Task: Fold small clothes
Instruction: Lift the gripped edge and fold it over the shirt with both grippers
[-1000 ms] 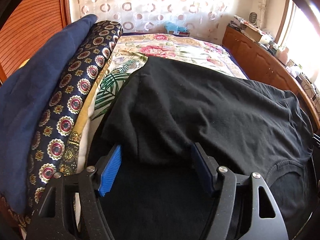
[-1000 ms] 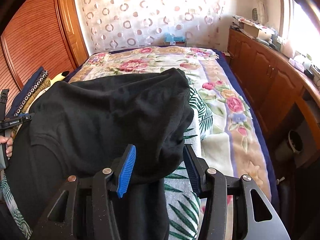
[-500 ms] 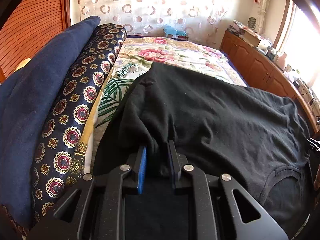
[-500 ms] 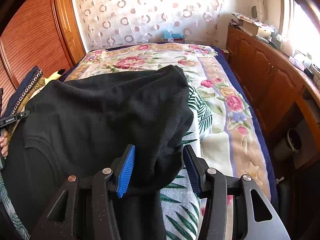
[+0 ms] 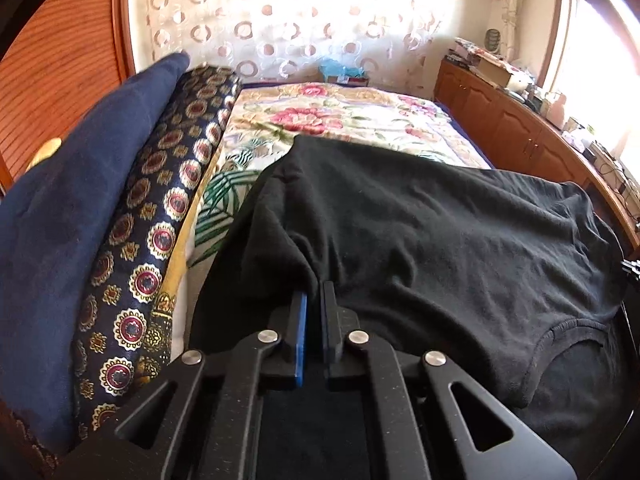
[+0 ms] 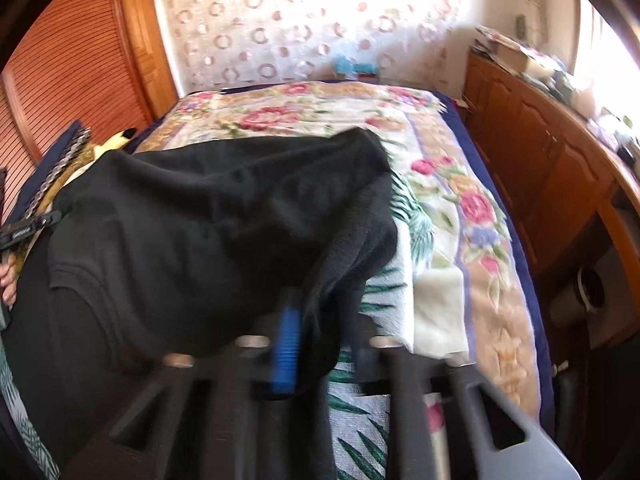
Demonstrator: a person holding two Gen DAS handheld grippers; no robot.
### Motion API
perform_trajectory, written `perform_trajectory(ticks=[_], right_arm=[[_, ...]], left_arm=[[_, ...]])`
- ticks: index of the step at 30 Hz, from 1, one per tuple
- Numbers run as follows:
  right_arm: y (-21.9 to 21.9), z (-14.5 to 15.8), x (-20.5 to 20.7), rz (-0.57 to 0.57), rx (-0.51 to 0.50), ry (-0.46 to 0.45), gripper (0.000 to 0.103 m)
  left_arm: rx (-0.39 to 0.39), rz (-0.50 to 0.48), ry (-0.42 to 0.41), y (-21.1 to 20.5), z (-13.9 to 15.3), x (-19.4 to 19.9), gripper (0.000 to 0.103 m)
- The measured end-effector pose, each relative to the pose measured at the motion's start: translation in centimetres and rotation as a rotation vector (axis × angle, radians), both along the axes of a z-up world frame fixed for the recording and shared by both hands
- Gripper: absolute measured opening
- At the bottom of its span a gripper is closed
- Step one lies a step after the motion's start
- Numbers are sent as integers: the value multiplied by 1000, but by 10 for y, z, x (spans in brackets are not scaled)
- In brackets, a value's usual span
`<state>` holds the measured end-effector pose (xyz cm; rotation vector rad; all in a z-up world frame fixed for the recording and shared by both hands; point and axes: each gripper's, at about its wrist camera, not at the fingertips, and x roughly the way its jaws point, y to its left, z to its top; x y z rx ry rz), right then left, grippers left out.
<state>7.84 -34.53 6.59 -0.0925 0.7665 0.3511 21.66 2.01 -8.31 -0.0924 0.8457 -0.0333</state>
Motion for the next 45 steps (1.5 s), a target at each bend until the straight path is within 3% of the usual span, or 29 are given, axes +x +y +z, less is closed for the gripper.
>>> perform_trajectory(ticks=[10,19,31,45], right_arm=[[-5,41,-29,2,72,-153,7],[-13,50,-61,-6,116,-212,7],[-24,58,-103,7,131,-258,7],[-35,41,-185,35,119,-226,7]], left_arm=[[-28,-23,-130,2,38,-13,5],[-66,-24,-210,20,68,-39,4],[-81,-20,-281,38,87,-87,4],[-103,8,-285,66,60,-170,4]])
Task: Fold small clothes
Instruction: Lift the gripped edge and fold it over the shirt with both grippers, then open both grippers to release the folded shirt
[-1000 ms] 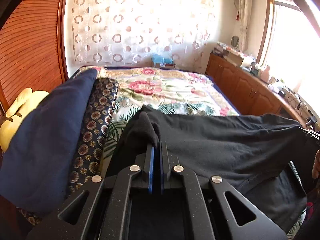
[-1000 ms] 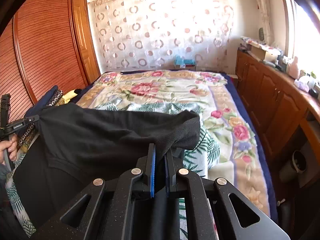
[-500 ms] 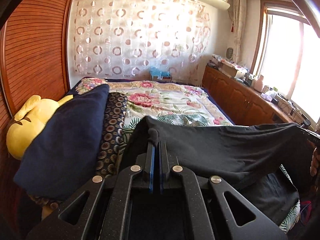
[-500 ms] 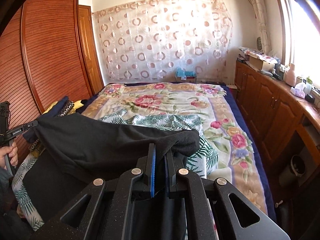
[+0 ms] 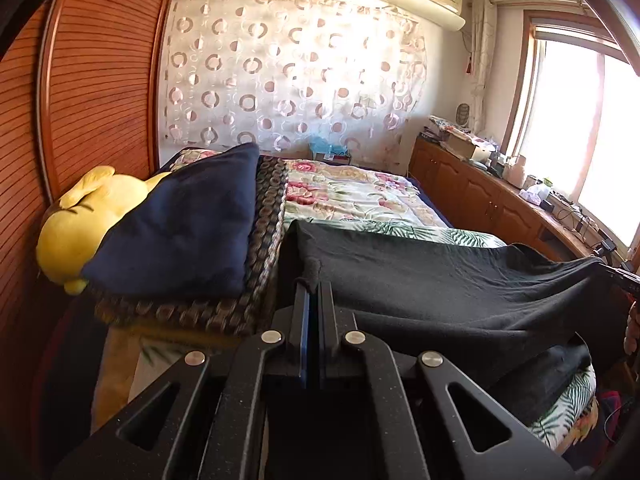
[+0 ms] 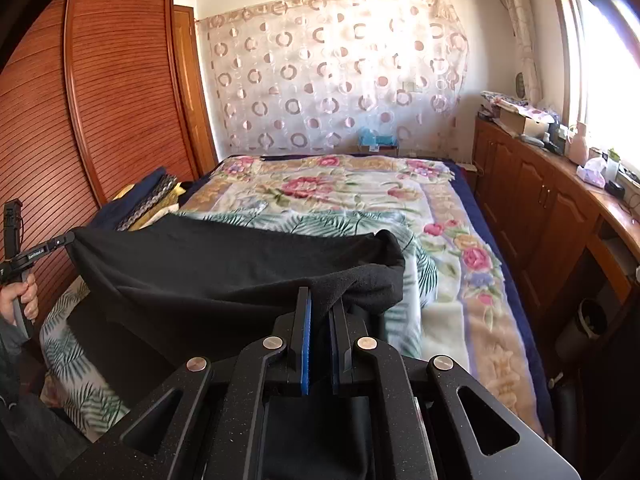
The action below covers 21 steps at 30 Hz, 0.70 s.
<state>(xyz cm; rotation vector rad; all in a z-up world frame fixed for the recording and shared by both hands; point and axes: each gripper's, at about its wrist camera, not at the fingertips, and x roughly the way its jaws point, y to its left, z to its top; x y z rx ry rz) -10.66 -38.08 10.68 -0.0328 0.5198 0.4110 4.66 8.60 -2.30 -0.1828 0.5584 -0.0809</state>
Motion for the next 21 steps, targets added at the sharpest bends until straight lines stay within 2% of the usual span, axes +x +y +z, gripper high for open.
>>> perform_trajectory(ticks=[6,9,15,16,18,21], right_arm=[[-10,-4,-26,-16,10,2,7],[-18,-20,-34,-30,26,46,7],[-13,-54,-30,-63,-44,126,7],[-13,-55,-29,-66,-47,131,9],[-12,-52,-26,-100,-77,134,27],[-14,-40,-28,-116,-88,107,31]], left_arm=[[6,2,35,2,-18,-29,4],[4,4,84,4,-32,-34,4],[47,-12,168,-3,-59,-32,4],[50,-17,176,-4,-61,-31,5],[63,-21,179,-6,-61,-33,10],[82,-8,168,-3,-59,-35,26]])
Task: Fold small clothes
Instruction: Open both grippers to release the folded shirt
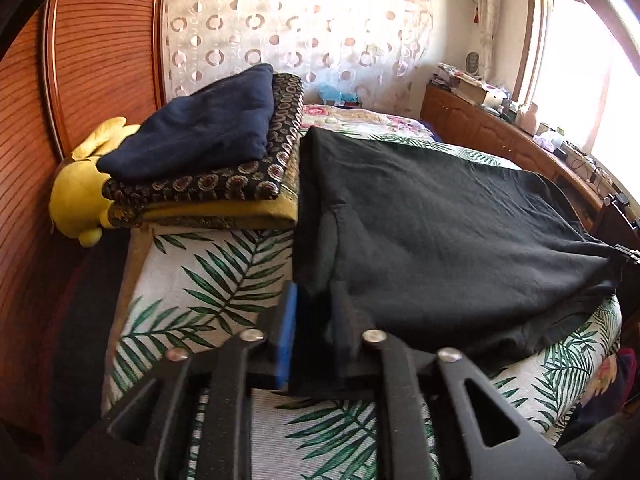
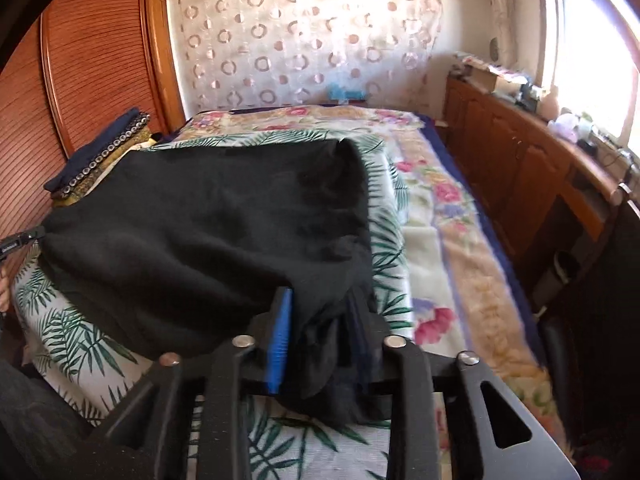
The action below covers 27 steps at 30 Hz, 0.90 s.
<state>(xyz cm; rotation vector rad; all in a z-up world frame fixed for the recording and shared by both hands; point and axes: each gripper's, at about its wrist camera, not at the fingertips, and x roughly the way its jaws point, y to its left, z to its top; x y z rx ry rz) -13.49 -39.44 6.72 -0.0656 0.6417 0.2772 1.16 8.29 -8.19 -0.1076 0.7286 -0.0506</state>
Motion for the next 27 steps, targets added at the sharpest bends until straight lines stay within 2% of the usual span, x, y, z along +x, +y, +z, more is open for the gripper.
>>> perform_trajectory(ticks=[2,4,6,8,10,20,27], right_arm=[[1,9,-1,-9,-15,-22,34],[6,16,-3,-5,-26,-42,36],[13,21,-4,8,-27,-60,36],[21,23,0,28,-13,-69,36],[31,22,6,52,-2,-72,36],[89,3,54,172,5,-62,36],[110,-11,70,216,-13,-30,37]], left_arm=[[-16,-1,-9,2,1,-3,40],[-15,-11,-8,2,5,-3,41],[7,-11,-12,0,7,-2,53],[10,-17,-19,0,9,-2,73],[10,-22,-24,-2,10,-2,81],[50,-22,-11,-11,9,3,81],[59,-14,0,-12,6,6,81]])
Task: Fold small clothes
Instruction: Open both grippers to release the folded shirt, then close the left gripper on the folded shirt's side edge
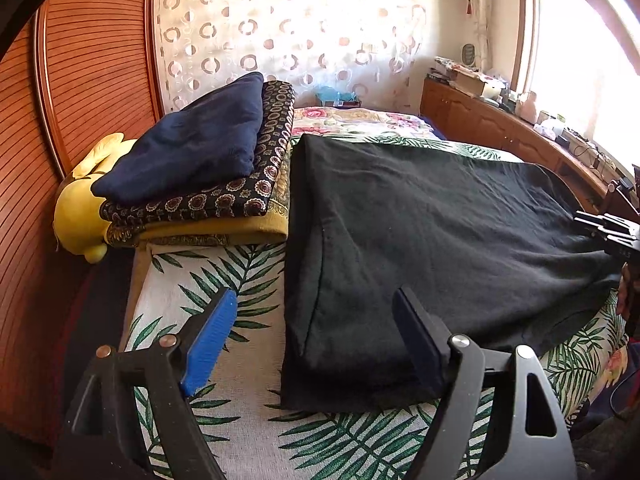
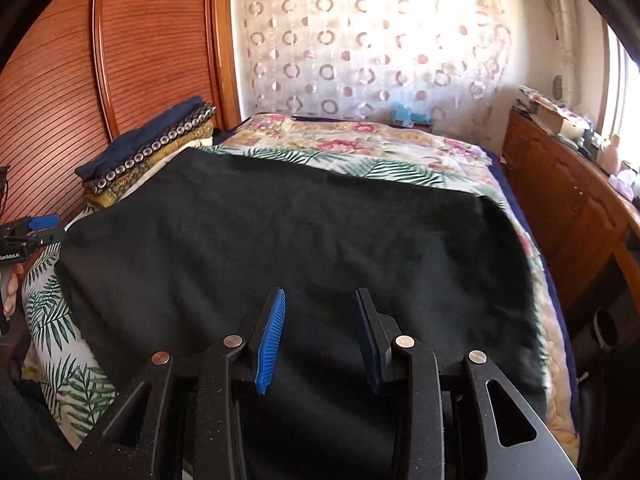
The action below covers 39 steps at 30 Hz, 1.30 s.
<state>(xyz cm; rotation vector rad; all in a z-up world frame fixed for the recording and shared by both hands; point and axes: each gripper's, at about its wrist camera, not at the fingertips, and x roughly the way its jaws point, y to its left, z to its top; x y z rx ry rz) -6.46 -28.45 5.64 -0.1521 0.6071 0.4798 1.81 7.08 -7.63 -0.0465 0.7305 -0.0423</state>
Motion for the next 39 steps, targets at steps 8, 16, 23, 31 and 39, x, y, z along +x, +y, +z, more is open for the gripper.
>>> perform_trajectory(ticks=[8,16,23,31,39], right_arm=[[-1,-19,-8,42,-5,78,37],[-13,-19,-23,2,0,62,37],[-6,-38,-43,-11,31,13,43],[6,-40,-41,-15,3,14,44],[11,-36,-39,5,-58,23,62]], left_arm=[[-13,28,25,10,-10,-2,81],[-31,29,45,12,-17,-1,80],[-33,22,74,11,-25,0,80],[-59,1,96,8,-30,-1,48],[-72,-21,98,6,-30,-3,34]])
